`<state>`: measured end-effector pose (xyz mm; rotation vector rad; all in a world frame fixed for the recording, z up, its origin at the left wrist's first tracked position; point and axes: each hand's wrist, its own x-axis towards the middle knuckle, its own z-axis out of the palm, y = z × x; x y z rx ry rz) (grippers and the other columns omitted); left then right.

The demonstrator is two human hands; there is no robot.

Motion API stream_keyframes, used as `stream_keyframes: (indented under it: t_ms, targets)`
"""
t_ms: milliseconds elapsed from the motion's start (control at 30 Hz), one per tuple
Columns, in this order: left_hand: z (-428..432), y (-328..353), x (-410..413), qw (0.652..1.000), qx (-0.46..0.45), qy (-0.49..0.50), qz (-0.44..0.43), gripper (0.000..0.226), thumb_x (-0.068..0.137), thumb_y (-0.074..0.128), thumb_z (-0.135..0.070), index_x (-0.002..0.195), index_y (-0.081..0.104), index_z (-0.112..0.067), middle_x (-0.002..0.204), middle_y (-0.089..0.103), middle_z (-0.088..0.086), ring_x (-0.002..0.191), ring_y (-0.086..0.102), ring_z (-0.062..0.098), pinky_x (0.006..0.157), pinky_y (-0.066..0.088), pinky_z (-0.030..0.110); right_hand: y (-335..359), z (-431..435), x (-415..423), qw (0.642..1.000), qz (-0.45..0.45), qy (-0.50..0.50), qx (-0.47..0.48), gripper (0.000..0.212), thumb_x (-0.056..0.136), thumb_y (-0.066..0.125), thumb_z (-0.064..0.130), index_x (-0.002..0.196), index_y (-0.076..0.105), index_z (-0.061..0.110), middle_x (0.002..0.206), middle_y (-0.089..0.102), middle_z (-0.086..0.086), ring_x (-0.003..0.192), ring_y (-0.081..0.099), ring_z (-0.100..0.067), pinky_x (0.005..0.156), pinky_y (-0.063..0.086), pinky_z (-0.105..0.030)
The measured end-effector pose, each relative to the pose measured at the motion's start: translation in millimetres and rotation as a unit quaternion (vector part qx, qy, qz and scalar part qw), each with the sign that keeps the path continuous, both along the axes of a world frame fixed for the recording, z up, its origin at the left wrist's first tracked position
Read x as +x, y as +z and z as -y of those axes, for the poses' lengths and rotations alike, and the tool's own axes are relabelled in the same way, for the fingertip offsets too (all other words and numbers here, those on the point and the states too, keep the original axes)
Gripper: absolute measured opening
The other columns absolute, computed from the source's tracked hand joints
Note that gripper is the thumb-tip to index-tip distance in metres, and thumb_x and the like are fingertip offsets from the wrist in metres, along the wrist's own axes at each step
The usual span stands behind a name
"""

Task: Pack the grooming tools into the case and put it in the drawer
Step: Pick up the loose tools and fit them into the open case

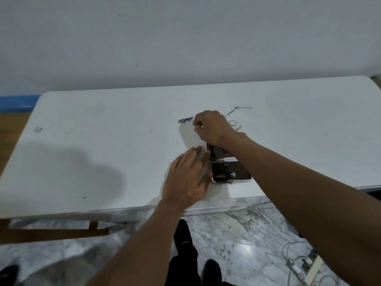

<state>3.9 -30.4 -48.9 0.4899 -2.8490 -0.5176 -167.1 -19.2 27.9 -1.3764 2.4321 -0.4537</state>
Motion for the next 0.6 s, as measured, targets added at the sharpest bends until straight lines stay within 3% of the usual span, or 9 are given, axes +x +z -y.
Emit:
stream_keyframes:
  t_ms: [67,200,333,600]
  targets:
    - [0,1,0,1.0,0.015,0.004,-0.007,0.055,0.096,0.04,-0.044,0.146,0.038,-0.022,0.152,0.039,0.006,0.141,0.032,0.022,0.114,0.028,0.038,-7,20,-3,1.0,-0.015,0.016,0.023,0.025,0.089,0.054,0.011,0.111,0.065,0.007,0.114,0.064,-0.012,0.105,0.06,-0.03,0.088,0.047,-0.035]
    - [0,2,-1,0.999,0.044,0.012,-0.029,0.053,0.094,0.044,-0.042,0.144,0.042,-0.023,0.151,0.041,0.004,0.14,0.033,0.021,0.114,0.028,0.038,-20,48,-8,0.997,-0.048,0.017,0.052,0.026,0.084,0.051,0.002,0.106,0.064,0.003,0.107,0.058,-0.016,0.094,0.061,-0.037,0.082,0.053,-0.04]
    - [0,-2,-1,0.997,0.057,0.013,-0.04,0.053,0.095,0.044,-0.042,0.143,0.044,-0.022,0.15,0.042,0.006,0.14,0.034,0.023,0.112,0.031,0.043,-27,60,-13,0.997,-0.049,0.013,0.058,0.021,0.089,0.054,0.006,0.106,0.064,0.004,0.109,0.052,-0.014,0.089,0.06,-0.036,0.083,0.054,-0.041]
    - [-1,-3,-1,0.998,0.049,0.024,-0.034,0.054,0.094,0.046,-0.045,0.144,0.042,-0.026,0.152,0.039,0.002,0.142,0.032,0.019,0.113,0.029,0.041,-18,59,-15,0.999,-0.005,-0.023,0.043,0.014,0.083,0.053,0.012,0.09,0.061,0.002,0.089,0.067,-0.016,0.083,0.063,-0.036,0.072,0.054,-0.038]
